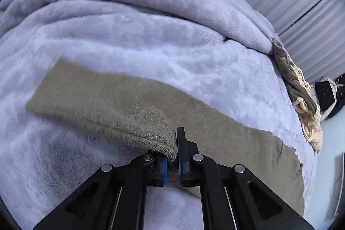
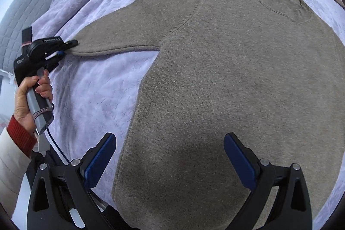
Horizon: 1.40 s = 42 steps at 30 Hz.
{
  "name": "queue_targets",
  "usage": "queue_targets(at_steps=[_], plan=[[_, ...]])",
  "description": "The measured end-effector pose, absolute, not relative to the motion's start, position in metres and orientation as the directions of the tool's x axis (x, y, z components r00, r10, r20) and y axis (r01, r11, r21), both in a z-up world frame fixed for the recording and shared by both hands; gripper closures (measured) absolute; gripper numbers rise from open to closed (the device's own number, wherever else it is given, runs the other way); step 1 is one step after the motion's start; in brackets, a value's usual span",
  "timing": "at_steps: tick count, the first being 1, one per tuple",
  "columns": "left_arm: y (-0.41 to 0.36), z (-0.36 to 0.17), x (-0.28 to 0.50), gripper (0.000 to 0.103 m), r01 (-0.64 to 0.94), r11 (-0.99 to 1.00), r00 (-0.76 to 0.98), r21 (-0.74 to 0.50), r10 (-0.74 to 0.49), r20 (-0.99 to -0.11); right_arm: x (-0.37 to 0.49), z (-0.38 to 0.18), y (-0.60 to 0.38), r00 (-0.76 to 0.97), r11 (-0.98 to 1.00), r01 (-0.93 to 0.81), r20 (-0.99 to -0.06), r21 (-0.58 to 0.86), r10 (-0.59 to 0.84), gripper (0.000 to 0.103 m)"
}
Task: Fold small clothes
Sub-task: 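Grasp the sweater sleeve cuff with the left gripper and lift it, then lay the sleeve across the sweater body and open the left gripper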
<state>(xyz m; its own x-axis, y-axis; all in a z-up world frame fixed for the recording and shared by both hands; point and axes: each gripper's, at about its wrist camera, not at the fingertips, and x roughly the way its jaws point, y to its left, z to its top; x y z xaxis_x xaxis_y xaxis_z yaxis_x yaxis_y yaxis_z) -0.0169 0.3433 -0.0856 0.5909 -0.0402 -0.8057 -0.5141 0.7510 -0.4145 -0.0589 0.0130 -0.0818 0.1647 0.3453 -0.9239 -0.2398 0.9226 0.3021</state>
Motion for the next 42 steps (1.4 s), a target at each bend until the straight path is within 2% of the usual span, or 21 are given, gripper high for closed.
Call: queue_targets(at_steps=[6,10,16,21,22,24,25,26,31,35,39,42], plan=[[0.255,-0.005,0.026,0.095,-0.244,0.887,0.710,-0.392,-0.112,-0.696,-0.061,-0.072,-0.019,0.230,0.920,-0.176,-0.894,0.352,0.386,0.002],[0.162,0.023,0.057,0.095,-0.060,0.941,0.720,-0.334,-0.191,-0.668,-0.060,-0.066,-0.061,0.289,0.929,-0.096,-0.883,0.356,0.369,0.002],[0.011,0.001,0.087,0.095,0.154,0.941,0.610,-0.303,-0.331,-0.720,-0.071,-0.070,-0.145,0.334,0.939,0.058,-0.893,0.339,0.302,0.002],[-0.083,-0.054,0.081,0.094,0.276,0.955,0.496,-0.111,-0.240,-0.834,-0.083,-0.089,-0.204,0.325,0.924,0.188,-0.909,0.333,0.261,0.002],[-0.092,-0.064,0.078,0.087,0.288,0.954,0.478,-0.078,-0.214,-0.852,-0.086,-0.093,-0.212,0.322,0.920,0.206,-0.911,0.333,0.257,0.002],[-0.100,-0.078,0.069,0.050,0.306,0.951,0.452,-0.041,-0.182,-0.873,-0.088,-0.098,-0.224,0.316,0.916,0.229,-0.915,0.329,0.250,0.002],[-0.102,-0.081,0.065,0.019,0.301,0.953,0.451,-0.029,-0.169,-0.877,-0.088,-0.101,-0.230,0.315,0.915,0.236,-0.916,0.328,0.247,0.002],[-0.102,-0.080,0.060,0.012,0.293,0.956,0.457,-0.009,-0.149,-0.877,-0.088,-0.102,-0.235,0.316,0.914,0.240,-0.917,0.326,0.244,0.002],[-0.073,-0.060,0.037,0.012,0.281,0.960,0.494,0.014,-0.132,-0.859,-0.073,-0.093,-0.237,0.344,0.930,0.213,-0.914,0.299,0.215,0.002],[-0.003,-0.052,0.029,0.012,0.123,0.991,0.513,0.057,-0.014,-0.858,-0.040,-0.075,-0.211,0.418,0.976,0.037,-0.890,0.217,0.182,0.002],[0.060,-0.076,0.013,0.012,-0.020,0.992,0.426,0.125,0.122,-0.896,0.003,-0.059,-0.142,0.483,0.976,-0.216,-0.867,0.018,0.123,0.002],[0.084,-0.100,0.005,0.012,-0.065,0.987,0.353,0.145,0.158,-0.922,0.033,-0.067,-0.089,0.549,0.913,-0.367,-0.834,-0.177,0.059,0.004]])
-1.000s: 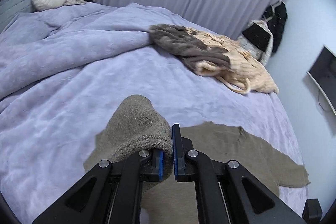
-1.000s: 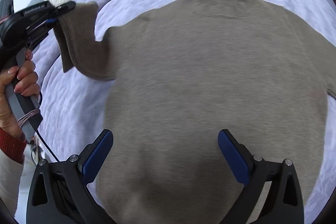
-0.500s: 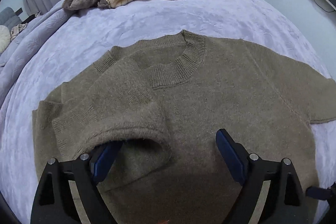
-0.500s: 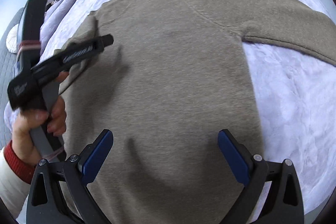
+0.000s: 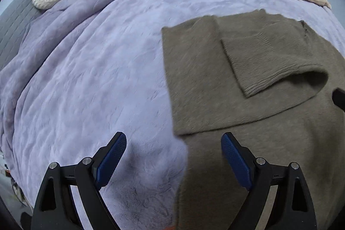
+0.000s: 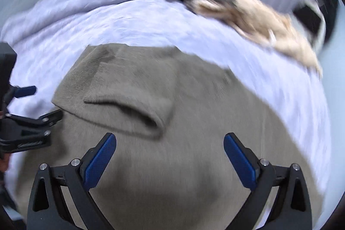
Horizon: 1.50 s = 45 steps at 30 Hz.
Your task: Fold small clothes
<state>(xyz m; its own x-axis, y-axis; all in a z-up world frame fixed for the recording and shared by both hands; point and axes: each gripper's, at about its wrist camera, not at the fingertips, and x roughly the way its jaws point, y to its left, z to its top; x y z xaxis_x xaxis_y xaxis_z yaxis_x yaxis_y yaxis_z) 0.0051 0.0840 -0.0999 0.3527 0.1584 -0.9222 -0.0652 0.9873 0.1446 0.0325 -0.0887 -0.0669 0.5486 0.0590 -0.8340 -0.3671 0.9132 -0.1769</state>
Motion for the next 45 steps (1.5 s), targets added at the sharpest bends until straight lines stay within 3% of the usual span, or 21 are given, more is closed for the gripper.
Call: queue_targets(at_steps=[2,3,5,6,7,10,13,16,18,21,23,25,27,33,36,38,40,41,42,44,45], plan=[[0.089,-0.108,0.006,0.012,-0.077,0.988,0.351,0.136,0.154,-0.924,0.048,-0.083,-0.058,0.584,0.847,-0.430,-0.812,-0.312,-0.002,0.005],[0.089,-0.111,0.007,0.012,-0.082,0.988,0.355,0.130,0.151,-0.923,0.055,-0.091,-0.048,0.598,0.818,-0.444,-0.801,-0.365,-0.033,0.011],[0.087,-0.115,0.012,0.012,-0.094,0.986,0.366,0.135,0.160,-0.917,0.067,-0.110,-0.031,0.609,0.750,-0.473,-0.787,-0.463,-0.102,0.042],[0.086,-0.115,0.014,0.012,-0.103,0.984,0.377,0.143,0.172,-0.910,0.075,-0.114,-0.028,0.590,0.741,-0.491,-0.801,-0.458,-0.103,0.083],[0.085,-0.114,0.015,0.012,-0.113,0.982,0.386,0.154,0.186,-0.904,0.082,-0.112,-0.030,0.561,0.768,-0.494,-0.825,-0.407,-0.075,0.090],[0.087,-0.112,0.021,0.012,-0.160,0.975,0.395,0.156,0.208,-0.895,0.088,-0.075,-0.075,0.561,0.932,-0.336,-0.824,-0.135,0.083,0.090],[0.093,-0.112,0.025,0.012,-0.190,0.970,0.394,0.154,0.219,-0.893,0.080,-0.062,-0.155,0.579,0.970,-0.060,-0.783,0.237,0.227,0.090],[0.096,-0.112,0.029,0.012,-0.200,0.965,0.398,0.167,0.236,-0.886,0.062,-0.098,-0.227,0.551,0.839,0.210,-0.769,0.503,0.323,0.090],[0.096,-0.113,0.029,0.012,-0.195,0.964,0.401,0.179,0.245,-0.883,0.051,-0.131,-0.254,0.525,0.737,0.337,-0.766,0.587,0.370,0.090],[0.095,-0.110,0.027,0.012,-0.169,0.962,0.402,0.213,0.265,-0.876,0.033,-0.163,-0.277,0.540,0.573,0.399,-0.688,0.716,0.484,0.090],[0.099,-0.105,0.022,0.012,-0.147,0.965,0.393,0.218,0.259,-0.882,0.029,-0.165,-0.282,0.544,0.545,0.404,-0.672,0.734,0.502,0.087],[0.108,-0.097,0.015,0.012,-0.120,0.976,0.377,0.184,0.216,-0.901,0.028,-0.160,-0.281,0.543,0.559,0.387,-0.672,0.733,0.504,0.070],[0.119,-0.088,0.010,0.012,-0.115,0.982,0.357,0.147,0.179,-0.917,0.026,-0.154,-0.282,0.544,0.564,0.374,-0.666,0.737,0.510,0.060],[0.143,-0.081,0.063,0.012,-0.130,0.974,0.331,-0.187,-0.136,-0.934,0.030,-0.156,-0.286,0.545,0.556,0.376,-0.662,0.742,0.515,0.059],[0.135,-0.101,0.108,0.013,-0.137,0.953,0.313,-0.270,-0.217,-0.924,0.031,-0.156,-0.285,0.542,0.571,0.365,-0.666,0.736,0.513,0.059],[0.126,-0.116,0.132,0.036,-0.140,0.948,0.276,-0.287,-0.241,-0.930,0.029,-0.155,-0.287,0.540,0.572,0.363,-0.666,0.736,0.515,0.059],[0.119,-0.123,0.144,0.051,-0.148,0.950,0.256,-0.274,-0.230,-0.939,0.029,-0.155,-0.290,0.538,0.565,0.371,-0.666,0.737,0.517,0.059],[0.118,-0.122,0.147,0.074,-0.145,0.943,0.266,-0.298,-0.253,-0.930,0.028,-0.156,-0.292,0.538,0.560,0.375,-0.666,0.738,0.517,0.059],[0.117,-0.120,0.149,0.083,-0.142,0.933,0.271,-0.331,-0.285,-0.920,0.029,-0.156,-0.294,0.541,0.555,0.383,-0.666,0.739,0.514,0.059],[0.118,-0.112,0.148,0.086,-0.145,0.925,0.295,-0.351,-0.299,-0.908,0.032,-0.155,-0.296,0.543,0.551,0.389,-0.667,0.738,0.510,0.060],[0.119,-0.108,0.147,0.089,-0.140,0.926,0.315,-0.351,-0.295,-0.902,0.034,-0.151,-0.295,0.545,0.563,0.385,-0.673,0.731,0.501,0.078]])
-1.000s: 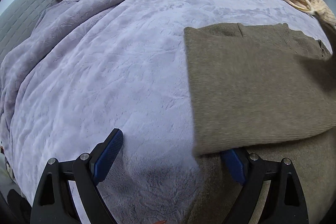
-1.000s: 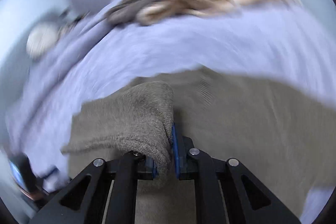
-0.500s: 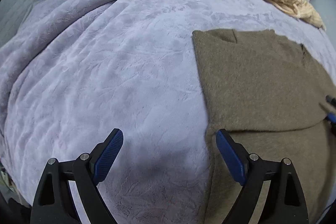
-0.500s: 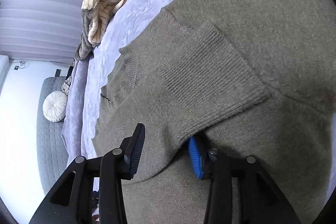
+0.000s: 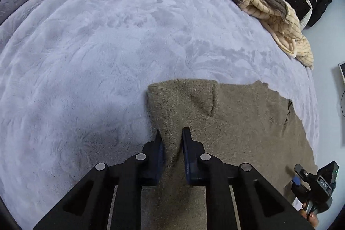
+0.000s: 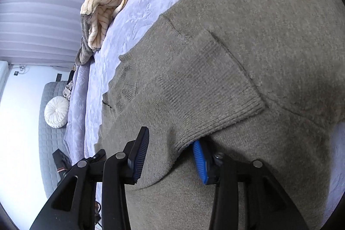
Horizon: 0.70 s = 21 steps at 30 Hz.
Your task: Fold small clothes
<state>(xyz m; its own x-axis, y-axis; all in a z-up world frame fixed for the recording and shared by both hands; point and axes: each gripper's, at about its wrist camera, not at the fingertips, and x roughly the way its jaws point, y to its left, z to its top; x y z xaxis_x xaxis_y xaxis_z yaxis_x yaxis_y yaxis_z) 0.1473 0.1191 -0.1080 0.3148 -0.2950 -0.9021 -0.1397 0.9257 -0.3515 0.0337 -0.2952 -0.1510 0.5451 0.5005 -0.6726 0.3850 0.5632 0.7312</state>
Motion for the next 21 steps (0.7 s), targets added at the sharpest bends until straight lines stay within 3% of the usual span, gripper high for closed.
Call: queue_targets(at_steps=[1,6,9,11,21], plan=[[0.121,-0.104,0.146,0.093,-0.138,0.929,0.335,-0.343,-0.283,-0.899,0.036,-0.144,-0.294,0.553,0.587,0.368,-0.677,0.721,0.486,0.096],[0.138,-0.116,0.149,0.093,-0.179,0.921,0.334,-0.347,-0.275,-0.902,0.040,-0.121,-0.288,0.585,0.664,0.285,-0.674,0.691,0.450,0.096],[0.133,-0.119,0.147,0.093,-0.155,0.937,0.348,-0.314,-0.246,-0.905,0.029,-0.148,-0.296,0.530,0.666,0.375,-0.739,0.645,0.417,0.096],[0.134,-0.115,0.146,0.093,-0.154,0.941,0.353,-0.301,-0.232,-0.906,0.013,-0.162,-0.305,0.537,0.604,0.410,-0.716,0.683,0.446,0.096],[0.110,-0.074,0.113,0.093,-0.064,0.989,0.374,-0.130,-0.097,-0.922,-0.023,-0.145,-0.308,0.503,0.638,0.393,-0.736,0.662,0.453,0.087]])
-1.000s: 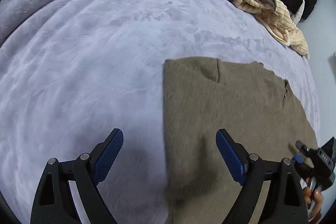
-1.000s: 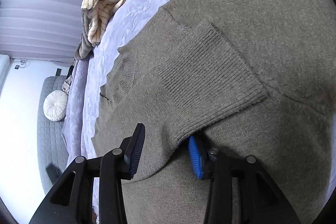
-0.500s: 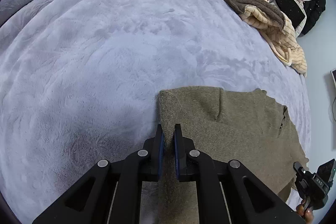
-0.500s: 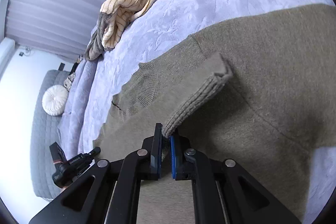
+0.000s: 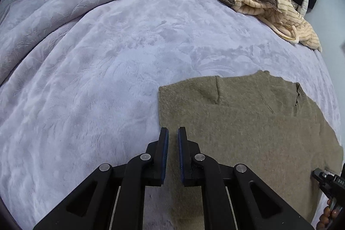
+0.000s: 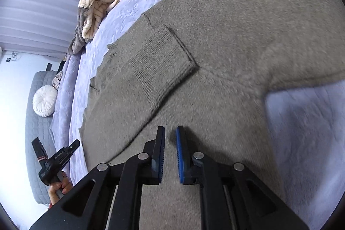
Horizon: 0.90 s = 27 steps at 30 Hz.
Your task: Fold small clothes
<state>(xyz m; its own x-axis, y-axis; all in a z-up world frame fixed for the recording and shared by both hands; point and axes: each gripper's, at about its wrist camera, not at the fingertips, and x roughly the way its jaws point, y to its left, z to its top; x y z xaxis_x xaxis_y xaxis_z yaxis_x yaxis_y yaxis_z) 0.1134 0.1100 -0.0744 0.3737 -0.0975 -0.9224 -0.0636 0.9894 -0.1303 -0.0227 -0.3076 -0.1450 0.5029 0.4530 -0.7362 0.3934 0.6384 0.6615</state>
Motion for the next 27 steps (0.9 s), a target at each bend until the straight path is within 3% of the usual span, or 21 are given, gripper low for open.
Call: queue_targets(at_steps=[4,11,19,20,21,22,23,26,27], plan=[[0.080,-0.065,0.096,0.093,-0.023,0.997,0.367,-0.068,-0.054,-0.929,-0.035,-0.144,-0.310,0.510,0.622,0.396,-0.725,0.676,0.464,0.066],[0.030,-0.069,0.073,0.092,0.074,0.994,0.337,-0.080,-0.101,-0.936,-0.032,-0.140,-0.316,0.530,0.610,0.394,-0.712,0.688,0.460,0.066],[0.035,-0.085,0.056,0.092,0.021,0.998,0.277,-0.066,-0.069,-0.958,0.000,-0.150,-0.314,0.555,0.563,0.394,-0.676,0.727,0.485,0.066],[0.036,-0.086,0.053,0.081,0.019,0.998,0.274,-0.056,-0.059,-0.960,0.003,-0.153,-0.313,0.550,0.565,0.396,-0.680,0.723,0.485,0.066],[0.036,-0.086,0.051,0.060,0.017,0.999,0.272,-0.046,-0.048,-0.961,0.005,-0.154,-0.313,0.551,0.564,0.396,-0.679,0.724,0.485,0.066],[0.037,-0.087,0.051,0.008,0.008,1.000,0.270,-0.027,-0.029,-0.962,0.008,-0.156,-0.313,0.556,0.559,0.397,-0.675,0.728,0.484,0.066],[0.036,-0.085,0.048,0.001,-0.010,1.000,0.282,0.008,0.010,-0.959,0.011,-0.157,-0.314,0.560,0.555,0.399,-0.673,0.730,0.483,0.066],[0.033,-0.082,0.044,0.000,-0.002,1.000,0.302,0.019,0.019,-0.953,0.016,-0.158,-0.317,0.572,0.531,0.398,-0.655,0.748,0.494,0.068],[0.032,-0.082,0.044,0.000,-0.001,1.000,0.300,0.014,0.014,-0.954,0.016,-0.158,-0.317,0.570,0.538,0.395,-0.658,0.745,0.492,0.080]])
